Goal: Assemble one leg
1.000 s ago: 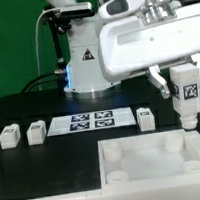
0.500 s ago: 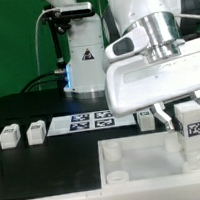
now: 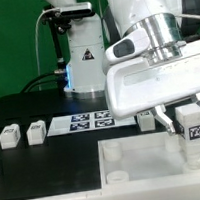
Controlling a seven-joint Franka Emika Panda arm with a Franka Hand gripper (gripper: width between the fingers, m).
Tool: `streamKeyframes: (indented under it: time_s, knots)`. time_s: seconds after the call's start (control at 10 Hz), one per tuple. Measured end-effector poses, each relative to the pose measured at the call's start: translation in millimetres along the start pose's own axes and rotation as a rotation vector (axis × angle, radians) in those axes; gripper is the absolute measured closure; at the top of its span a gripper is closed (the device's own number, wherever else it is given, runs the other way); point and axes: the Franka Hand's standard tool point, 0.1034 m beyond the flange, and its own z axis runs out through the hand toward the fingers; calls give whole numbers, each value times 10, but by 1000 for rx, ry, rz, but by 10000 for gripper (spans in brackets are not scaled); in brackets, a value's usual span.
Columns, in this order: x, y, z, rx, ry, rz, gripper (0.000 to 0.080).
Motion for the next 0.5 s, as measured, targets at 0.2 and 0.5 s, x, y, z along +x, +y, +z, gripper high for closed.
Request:
streamKeyframes:
  time_s: [0.2,0.5]
  knots:
    - [-3,0,2,0,-1,0,509]
    - [13,104,56,-9,14,-10,509]
